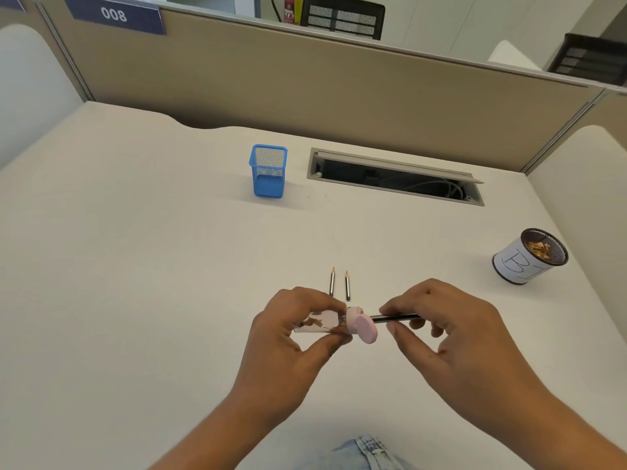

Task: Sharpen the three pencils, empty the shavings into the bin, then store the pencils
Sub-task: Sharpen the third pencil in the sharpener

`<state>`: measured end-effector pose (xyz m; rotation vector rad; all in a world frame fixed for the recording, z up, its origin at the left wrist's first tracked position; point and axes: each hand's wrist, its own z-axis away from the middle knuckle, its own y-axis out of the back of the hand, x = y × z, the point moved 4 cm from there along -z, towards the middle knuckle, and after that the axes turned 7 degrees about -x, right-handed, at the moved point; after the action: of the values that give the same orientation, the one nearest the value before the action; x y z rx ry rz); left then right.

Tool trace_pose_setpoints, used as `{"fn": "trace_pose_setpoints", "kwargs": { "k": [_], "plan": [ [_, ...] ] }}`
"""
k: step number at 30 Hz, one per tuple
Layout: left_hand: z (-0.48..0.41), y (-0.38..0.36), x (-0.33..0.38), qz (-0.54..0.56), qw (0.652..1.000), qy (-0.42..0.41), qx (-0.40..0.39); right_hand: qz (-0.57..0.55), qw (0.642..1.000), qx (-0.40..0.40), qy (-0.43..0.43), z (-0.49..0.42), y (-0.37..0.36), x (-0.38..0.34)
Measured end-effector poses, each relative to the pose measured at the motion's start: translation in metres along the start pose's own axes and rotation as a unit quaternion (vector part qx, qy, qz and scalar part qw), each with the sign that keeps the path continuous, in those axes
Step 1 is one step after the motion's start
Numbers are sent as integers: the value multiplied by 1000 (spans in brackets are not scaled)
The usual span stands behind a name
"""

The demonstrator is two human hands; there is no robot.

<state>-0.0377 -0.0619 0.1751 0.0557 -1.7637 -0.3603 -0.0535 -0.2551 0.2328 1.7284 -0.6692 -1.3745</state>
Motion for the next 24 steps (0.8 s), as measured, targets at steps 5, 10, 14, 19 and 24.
{"fn": "trace_pose_setpoints", "kwargs": {
  "k": [5, 10, 14, 19, 24],
  "plan": [
    [1, -2, 1, -12, 1000, 3, -14, 30, 999, 3, 39, -3, -4, -7],
    [0, -1, -1, 25, 998, 15, -62, 25, 998, 4, 58, -7, 1, -9],
    [-2, 4, -1, 29, 998, 14, -59, 94, 990, -48, 96, -11, 2, -9],
    [-4, 2, 1, 10, 998, -20, -63, 195, 969, -42, 148, -10, 2, -17],
    [1, 2, 3, -56, 991, -118, -1, 166, 979, -85, 82, -8, -2, -19]
  ]
}}
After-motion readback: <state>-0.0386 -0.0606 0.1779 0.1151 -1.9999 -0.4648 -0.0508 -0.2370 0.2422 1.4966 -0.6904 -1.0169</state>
